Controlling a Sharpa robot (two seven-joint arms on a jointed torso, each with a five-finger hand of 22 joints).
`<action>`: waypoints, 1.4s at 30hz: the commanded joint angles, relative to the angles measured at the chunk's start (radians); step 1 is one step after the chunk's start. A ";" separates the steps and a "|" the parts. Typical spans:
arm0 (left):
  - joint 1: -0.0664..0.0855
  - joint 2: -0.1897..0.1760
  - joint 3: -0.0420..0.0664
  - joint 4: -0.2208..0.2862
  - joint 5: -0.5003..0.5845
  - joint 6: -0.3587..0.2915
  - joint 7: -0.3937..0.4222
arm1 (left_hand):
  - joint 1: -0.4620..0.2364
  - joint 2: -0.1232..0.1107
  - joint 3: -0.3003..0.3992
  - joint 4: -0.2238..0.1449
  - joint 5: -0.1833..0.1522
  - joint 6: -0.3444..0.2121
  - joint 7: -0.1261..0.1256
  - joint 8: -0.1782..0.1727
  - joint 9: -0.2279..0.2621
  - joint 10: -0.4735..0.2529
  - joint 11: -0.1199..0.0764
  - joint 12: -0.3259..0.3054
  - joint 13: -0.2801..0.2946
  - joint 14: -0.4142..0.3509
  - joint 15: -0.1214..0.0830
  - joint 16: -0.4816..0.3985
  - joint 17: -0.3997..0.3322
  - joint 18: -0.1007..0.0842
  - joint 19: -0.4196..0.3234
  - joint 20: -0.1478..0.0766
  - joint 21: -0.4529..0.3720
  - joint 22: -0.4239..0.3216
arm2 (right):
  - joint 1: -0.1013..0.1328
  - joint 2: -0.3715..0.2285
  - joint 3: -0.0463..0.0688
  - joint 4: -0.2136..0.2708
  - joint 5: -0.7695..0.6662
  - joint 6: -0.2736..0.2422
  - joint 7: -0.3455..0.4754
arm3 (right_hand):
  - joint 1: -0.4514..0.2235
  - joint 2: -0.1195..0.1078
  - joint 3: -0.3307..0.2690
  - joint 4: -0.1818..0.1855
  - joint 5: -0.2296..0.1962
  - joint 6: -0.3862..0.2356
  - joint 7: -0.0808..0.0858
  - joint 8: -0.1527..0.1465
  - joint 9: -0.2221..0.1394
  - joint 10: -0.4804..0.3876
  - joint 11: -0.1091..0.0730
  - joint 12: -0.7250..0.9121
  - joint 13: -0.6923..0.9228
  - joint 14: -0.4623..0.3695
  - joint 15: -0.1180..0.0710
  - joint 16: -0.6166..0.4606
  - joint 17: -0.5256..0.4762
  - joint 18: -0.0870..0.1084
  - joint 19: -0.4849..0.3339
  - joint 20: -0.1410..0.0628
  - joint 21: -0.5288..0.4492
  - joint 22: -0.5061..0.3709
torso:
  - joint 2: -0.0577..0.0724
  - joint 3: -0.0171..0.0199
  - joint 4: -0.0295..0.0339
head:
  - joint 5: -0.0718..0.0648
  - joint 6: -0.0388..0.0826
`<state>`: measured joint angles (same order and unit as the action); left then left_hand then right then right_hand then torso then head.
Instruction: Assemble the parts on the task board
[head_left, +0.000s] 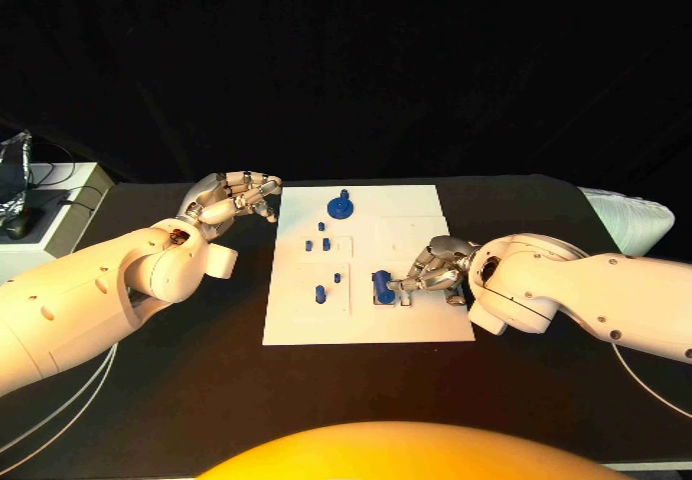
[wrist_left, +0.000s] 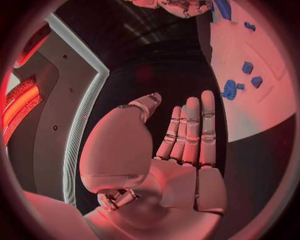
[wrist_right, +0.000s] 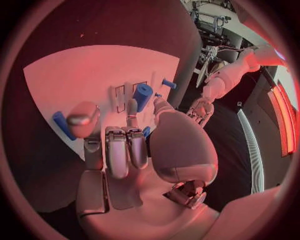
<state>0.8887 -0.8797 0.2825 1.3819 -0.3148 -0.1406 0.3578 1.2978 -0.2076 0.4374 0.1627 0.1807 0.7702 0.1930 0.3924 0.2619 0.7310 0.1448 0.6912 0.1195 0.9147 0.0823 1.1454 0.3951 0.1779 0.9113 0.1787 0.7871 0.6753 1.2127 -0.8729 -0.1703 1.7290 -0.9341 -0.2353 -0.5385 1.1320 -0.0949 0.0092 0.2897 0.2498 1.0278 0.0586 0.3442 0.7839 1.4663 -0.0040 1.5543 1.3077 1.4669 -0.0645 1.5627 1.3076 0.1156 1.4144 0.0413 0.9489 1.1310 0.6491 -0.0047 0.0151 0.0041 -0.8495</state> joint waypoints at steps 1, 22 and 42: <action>0.000 0.002 0.001 0.000 -0.001 0.016 0.005 | 0.004 0.009 -0.011 0.004 -0.002 -0.007 0.002 0.000 -0.003 -0.008 0.001 -0.007 -0.001 0.002 -0.002 0.007 -0.002 0.005 0.007 -0.001 -0.009 -0.003 | 0.000 -0.013 0.001 0.011 0.025 0.039 0.064 | 0.013 0.000 -0.006 0.000 -0.006 0.007 -0.001 0.008 0.002 0.100 -0.009 0.008 0.257 0.099 -0.009 0.000 0.239 -0.005 0.002 -0.005 0.006 0.003 | 0.001 0.0007 0.0008 | -0.001 0.000; -0.001 0.005 0.000 -0.003 -0.002 0.020 0.000 | 0.006 0.011 -0.012 0.005 -0.002 -0.007 0.003 0.000 -0.004 -0.008 0.001 -0.007 -0.001 0.002 -0.002 0.007 -0.002 0.006 0.008 -0.001 -0.010 -0.004 | -0.009 0.024 0.001 -0.020 -0.026 0.023 0.013 | 0.191 0.021 0.078 0.001 0.016 0.015 -0.019 0.037 0.018 0.105 -0.026 0.016 0.263 0.100 -0.023 0.001 0.242 -0.008 0.009 -0.018 0.013 0.022 | 0.001 -0.0021 0.0025 | -0.001 -0.003; -0.001 0.003 0.000 -0.002 -0.002 0.023 -0.003 | 0.006 0.011 -0.012 0.005 -0.002 -0.007 0.003 0.000 -0.004 -0.008 0.001 -0.007 -0.001 0.002 -0.002 0.007 -0.002 0.006 0.008 -0.001 -0.010 -0.004 | -0.021 0.066 0.001 -0.057 -0.039 0.011 -0.004 | 0.188 0.030 0.095 -0.001 0.022 0.022 -0.025 0.046 0.022 0.105 -0.031 0.016 0.263 0.100 -0.027 0.002 0.243 -0.008 0.011 -0.020 0.015 0.025 | 0.000 -0.0010 0.0004 | 0.002 -0.006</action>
<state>0.8886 -0.8778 0.2822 1.3776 -0.3150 -0.1349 0.3510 1.3031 -0.2024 0.4318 0.1683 0.1807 0.7702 0.1930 0.3924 0.2597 0.7311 0.1448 0.6912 0.1196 0.9148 0.0823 1.1454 0.3944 0.1779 0.9112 0.1786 0.7801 0.6726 1.1918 -0.8085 -0.1702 1.6750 -0.9580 -0.2254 -0.5401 1.3186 -0.0740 0.0983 0.2894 0.2692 1.0435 0.0354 0.3833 0.8050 1.4680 -0.0271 1.5660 1.3075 1.4668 -0.0859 1.5627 1.3076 0.1156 1.4252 0.0305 0.9573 1.1554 0.6492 -0.0061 0.0158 0.0058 -0.8553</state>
